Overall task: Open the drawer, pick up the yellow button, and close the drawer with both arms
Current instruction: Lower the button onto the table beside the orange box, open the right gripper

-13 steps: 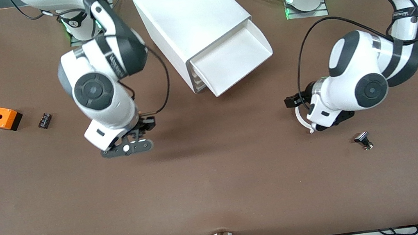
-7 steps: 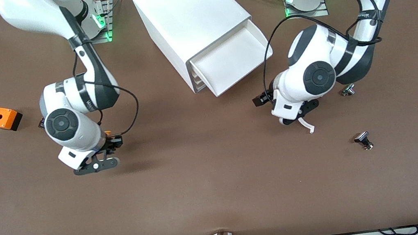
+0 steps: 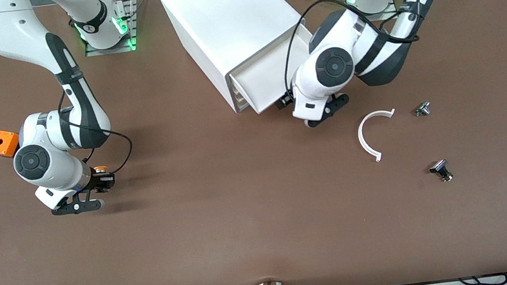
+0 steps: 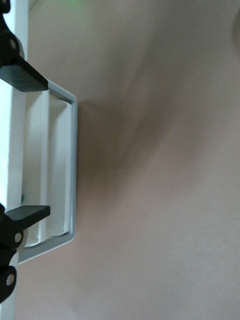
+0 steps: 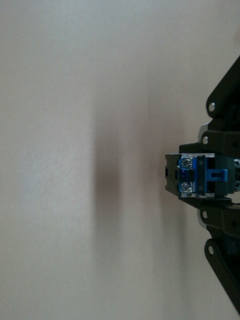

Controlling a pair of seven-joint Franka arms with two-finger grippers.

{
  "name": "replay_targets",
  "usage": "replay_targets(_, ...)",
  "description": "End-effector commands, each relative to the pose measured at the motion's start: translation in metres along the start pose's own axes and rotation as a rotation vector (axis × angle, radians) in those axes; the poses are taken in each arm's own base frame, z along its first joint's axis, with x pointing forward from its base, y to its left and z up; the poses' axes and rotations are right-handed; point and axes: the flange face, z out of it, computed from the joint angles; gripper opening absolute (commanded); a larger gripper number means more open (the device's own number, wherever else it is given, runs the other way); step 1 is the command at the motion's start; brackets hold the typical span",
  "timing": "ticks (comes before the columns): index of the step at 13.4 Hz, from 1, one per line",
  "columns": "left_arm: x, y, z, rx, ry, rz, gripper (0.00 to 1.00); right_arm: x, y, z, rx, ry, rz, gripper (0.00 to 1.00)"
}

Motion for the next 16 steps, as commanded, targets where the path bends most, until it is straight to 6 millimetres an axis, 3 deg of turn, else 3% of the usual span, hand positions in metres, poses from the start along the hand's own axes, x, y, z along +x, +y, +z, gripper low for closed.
replay_targets(1,-0.025,-0.003,0.006,0.014,0.015,-0.019,1.00,-0.006,0.017,0.020,0.029,0.009,-0.002,0.00)
replay_targets(5,-0.066,0.003,0.023,0.044,-0.001,0.025,1.00,-0.002,0.059,0.049,0.007,0.055,-0.059,0.00)
replay_targets(6,-0.073,0.005,0.023,0.044,-0.005,0.017,1.00,-0.001,0.061,0.049,0.007,0.065,-0.060,0.00)
replay_targets(7,-0.079,0.006,0.024,0.045,-0.004,0.020,1.00,-0.001,0.059,0.048,0.007,0.068,-0.063,0.07)
replay_targets(8,-0.081,0.007,0.025,0.046,-0.008,0.024,1.00,0.000,0.059,0.047,0.007,0.070,-0.064,0.23)
replay_targets(9,-0.088,0.010,0.028,0.052,-0.010,0.036,1.00,0.000,0.058,0.047,0.008,0.073,-0.065,0.50)
replay_targets(10,-0.099,0.013,0.034,0.061,-0.010,0.053,1.00,0.003,0.059,0.044,0.008,0.079,-0.062,0.60)
replay_targets(11,-0.102,0.014,0.036,0.065,-0.011,0.054,1.00,0.005,0.058,0.041,0.008,0.087,-0.066,0.92)
replay_targets(12,-0.099,0.013,0.035,0.063,-0.012,0.050,1.00,0.008,0.053,0.032,0.013,0.099,-0.072,1.00)
replay_targets(13,-0.097,0.013,0.035,0.062,-0.013,0.047,1.00,0.011,0.047,0.021,0.018,0.110,-0.078,1.00)
replay_targets(16,-0.102,0.015,0.040,0.069,-0.018,0.056,1.00,0.015,0.023,-0.045,0.058,0.103,-0.091,1.00)
